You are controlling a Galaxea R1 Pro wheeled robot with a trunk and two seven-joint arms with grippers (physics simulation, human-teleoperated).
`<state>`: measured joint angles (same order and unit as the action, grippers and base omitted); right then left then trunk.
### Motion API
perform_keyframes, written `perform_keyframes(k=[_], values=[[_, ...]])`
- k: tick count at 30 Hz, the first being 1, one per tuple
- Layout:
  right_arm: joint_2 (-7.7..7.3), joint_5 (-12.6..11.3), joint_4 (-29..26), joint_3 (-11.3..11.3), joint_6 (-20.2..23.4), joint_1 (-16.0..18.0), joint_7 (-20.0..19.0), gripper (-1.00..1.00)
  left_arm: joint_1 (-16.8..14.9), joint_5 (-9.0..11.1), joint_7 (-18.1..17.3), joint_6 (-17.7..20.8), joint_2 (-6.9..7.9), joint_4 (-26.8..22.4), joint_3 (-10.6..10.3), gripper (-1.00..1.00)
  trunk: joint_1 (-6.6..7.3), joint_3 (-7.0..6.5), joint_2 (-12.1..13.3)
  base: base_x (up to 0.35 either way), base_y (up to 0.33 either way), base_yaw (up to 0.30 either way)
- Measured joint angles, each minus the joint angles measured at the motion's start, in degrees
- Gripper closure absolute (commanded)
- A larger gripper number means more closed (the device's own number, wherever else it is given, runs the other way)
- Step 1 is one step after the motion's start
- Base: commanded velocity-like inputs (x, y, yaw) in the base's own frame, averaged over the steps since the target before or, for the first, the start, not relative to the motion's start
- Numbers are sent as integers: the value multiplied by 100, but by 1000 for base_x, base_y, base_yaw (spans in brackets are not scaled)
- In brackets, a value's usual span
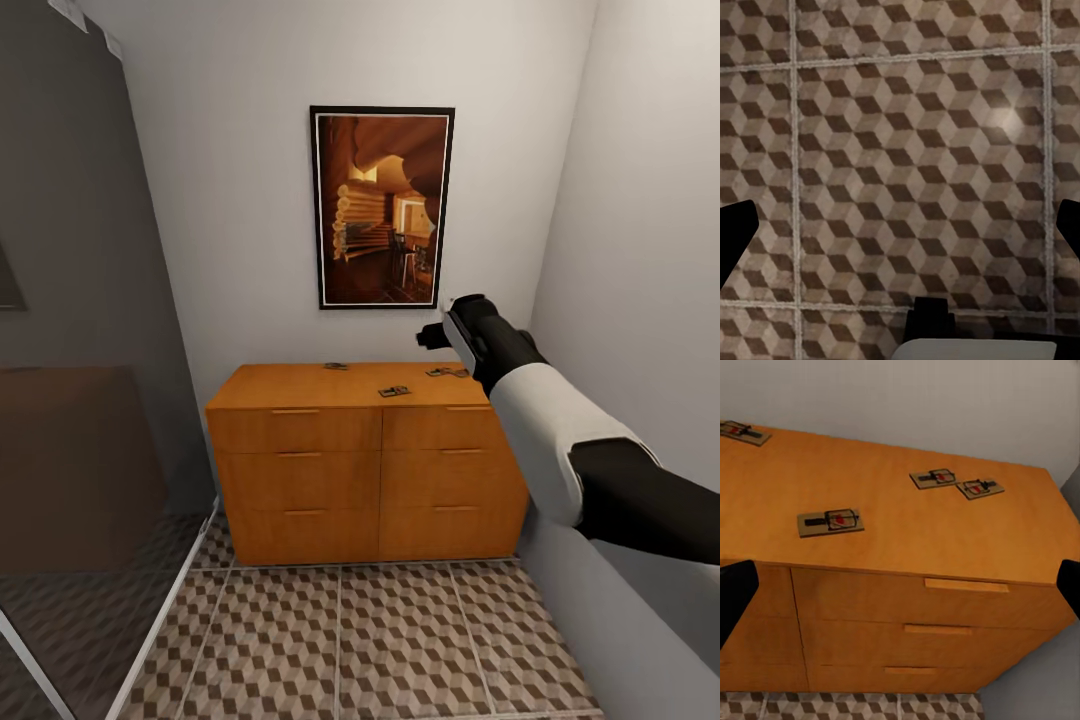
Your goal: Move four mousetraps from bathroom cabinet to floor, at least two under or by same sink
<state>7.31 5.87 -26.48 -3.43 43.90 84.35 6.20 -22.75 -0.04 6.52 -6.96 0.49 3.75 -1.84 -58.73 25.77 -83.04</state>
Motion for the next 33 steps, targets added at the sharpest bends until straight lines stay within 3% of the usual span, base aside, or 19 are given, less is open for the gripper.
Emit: perform_keyframes(k=[9, 33], values=[[121, -16, 134, -1, -197, 38, -43, -100, 0, -1, 0, 1, 2, 2, 0, -100, 2, 0, 0, 125, 17, 0], [210, -39, 161, -1, -266, 35, -90, -100, 0, 13, 2, 1, 3, 5, 0, -100, 3, 0, 0, 298, 101, 0]])
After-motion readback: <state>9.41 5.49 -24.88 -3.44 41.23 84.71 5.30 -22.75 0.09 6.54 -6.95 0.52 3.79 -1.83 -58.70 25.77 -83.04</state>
